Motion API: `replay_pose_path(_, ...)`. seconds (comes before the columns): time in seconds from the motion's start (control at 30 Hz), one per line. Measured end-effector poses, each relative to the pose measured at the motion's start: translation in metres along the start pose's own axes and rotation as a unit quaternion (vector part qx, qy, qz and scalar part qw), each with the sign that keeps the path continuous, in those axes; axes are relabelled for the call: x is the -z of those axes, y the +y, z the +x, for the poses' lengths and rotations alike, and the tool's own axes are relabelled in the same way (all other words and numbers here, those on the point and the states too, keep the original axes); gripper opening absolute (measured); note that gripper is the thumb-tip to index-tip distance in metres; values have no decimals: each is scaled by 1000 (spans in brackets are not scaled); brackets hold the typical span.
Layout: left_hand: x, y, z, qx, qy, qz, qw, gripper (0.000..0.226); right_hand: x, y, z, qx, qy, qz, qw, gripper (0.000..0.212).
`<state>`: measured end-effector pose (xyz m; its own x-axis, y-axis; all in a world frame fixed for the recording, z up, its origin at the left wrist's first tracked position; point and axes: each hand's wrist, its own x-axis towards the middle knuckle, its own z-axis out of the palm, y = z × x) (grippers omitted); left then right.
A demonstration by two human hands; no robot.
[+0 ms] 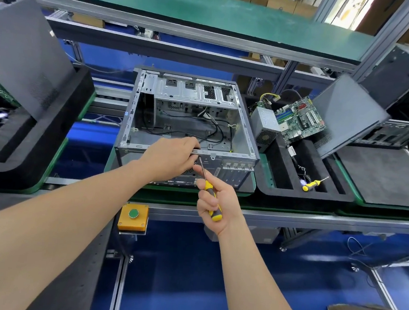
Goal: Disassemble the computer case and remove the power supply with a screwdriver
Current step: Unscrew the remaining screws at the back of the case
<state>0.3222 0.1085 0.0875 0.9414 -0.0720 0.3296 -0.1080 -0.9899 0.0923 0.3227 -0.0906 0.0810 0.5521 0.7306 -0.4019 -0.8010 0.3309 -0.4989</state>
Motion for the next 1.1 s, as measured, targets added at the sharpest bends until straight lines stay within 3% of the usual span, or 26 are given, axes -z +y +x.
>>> replay_pose_path(0.1, 0, 0, 1, 1, -2, 4, 1000, 23, -4, 3, 1, 48, 55, -107, 992, 32)
replay_pose_path(0.17, 1, 0, 1, -2, -3, 4, 1000, 23, -9, 1, 0, 101, 117, -293, 944, 31)
replay_pose_path(0.23, 0, 0, 0, -3, -3, 6, 1000, 24, -15, -3, -3, 163, 202, -522, 813, 27)
replay_pose_path(0.33, -1, 0, 0, -7, -3, 15, 1000, 26, -28, 3, -4, 199, 297, -761, 542, 10)
replay_pose_path(0.37, -1, 0, 0, -7, -3, 14, 1000, 27, -32, 10, -2, 202, 316, -791, 484, 1)
replay_pose_path(0.4, -1, -1, 0, -7, -4, 12, 1000, 28, -35, 16, -1, 209, 334, -799, 454, 5)
replay_pose_path(0.43, -1, -1, 0, -7, -5, 11, 1000, 28, -36, 21, 1, 219, 342, -795, 450, 9)
replay_pose_path(0.5, -1, -1, 0, -7, -7, 12, 1000, 27, -33, 19, 1, 241, 343, -753, 507, 11)
replay_pose_path(0.57, -1, -1, 0, -8, -9, 12, 1000, 26, -29, 12, 1, 230, 316, -682, 619, 21)
replay_pose_path(0.67, -1, -1, -1, -10, -6, 13, 1000, 28, -28, -2, 0, 132, 278, -514, 801, 32)
replay_pose_path(0.77, 0, -2, -1, -17, -2, 12, 1000, 27, -22, -12, -2, 51, 187, -359, 913, 27)
replay_pose_path(0.87, -2, -2, -1, -20, 5, 10, 1000, 25, -13, -14, -5, 33, 81, -256, 963, 26)
replay_pose_path(0.97, -3, -2, -1, -21, 11, 10, 1000, 23, -9, -9, -4, -8, 32, -93, 995, 20)
replay_pose_path(1.03, -3, -2, -1, -22, 8, 9, 1000, 22, -7, -5, -2, -20, -1, 20, 1000, 16)
replay_pose_path(1.1, -1, -2, -1, -18, 5, 2, 1000, 23, -7, -1, 0, -1, 8, 5, 1000, 15)
